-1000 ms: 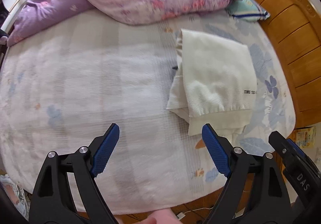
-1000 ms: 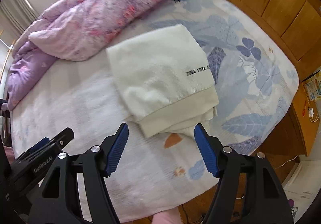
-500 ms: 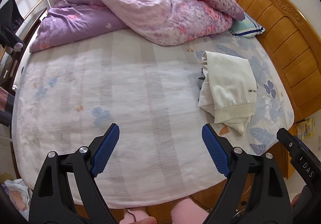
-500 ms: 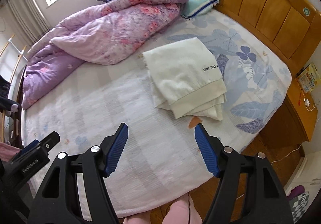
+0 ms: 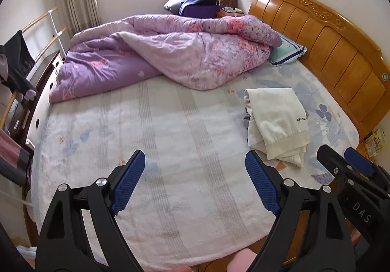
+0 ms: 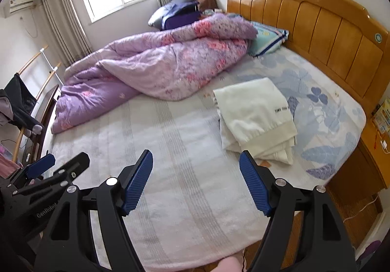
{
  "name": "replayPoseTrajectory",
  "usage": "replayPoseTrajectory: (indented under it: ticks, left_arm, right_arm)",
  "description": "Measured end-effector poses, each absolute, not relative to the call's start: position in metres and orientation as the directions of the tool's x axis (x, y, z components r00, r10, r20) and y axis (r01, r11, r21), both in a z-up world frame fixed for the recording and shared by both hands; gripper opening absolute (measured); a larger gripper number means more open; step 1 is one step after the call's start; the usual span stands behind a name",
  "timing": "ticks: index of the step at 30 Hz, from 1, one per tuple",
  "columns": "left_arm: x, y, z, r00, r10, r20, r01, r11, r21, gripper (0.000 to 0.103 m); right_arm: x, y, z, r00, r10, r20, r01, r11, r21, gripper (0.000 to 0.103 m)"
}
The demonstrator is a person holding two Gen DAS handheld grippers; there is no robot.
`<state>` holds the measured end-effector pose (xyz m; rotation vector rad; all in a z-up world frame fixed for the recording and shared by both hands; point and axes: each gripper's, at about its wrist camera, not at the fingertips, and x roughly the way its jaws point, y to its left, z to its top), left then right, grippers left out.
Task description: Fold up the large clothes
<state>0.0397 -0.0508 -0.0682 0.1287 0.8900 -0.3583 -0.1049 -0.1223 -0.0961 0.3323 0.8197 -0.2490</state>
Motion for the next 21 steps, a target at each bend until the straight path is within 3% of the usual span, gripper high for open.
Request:
replayPoseTrajectory:
  ticks: [13,21]
  left_arm:
    - [0.05,-0.064,-0.055,0.638,-0.266,-0.722,0.342,0.939,-0.044,0.087]
    - [0.07,-0.07,-0.062,0.623,-0.238,-0.745,0.308,0.95,-0.045,0.087]
  right_arm:
    - [-0.09,-0.137,-0.09,0.696,-0.098,-0.711,0.328,0.925,0.194,0.071]
    - [-0.076,-0.145,-0.095,0.679,-0.079,-0.73,0.322,0.925,0.2,0.072]
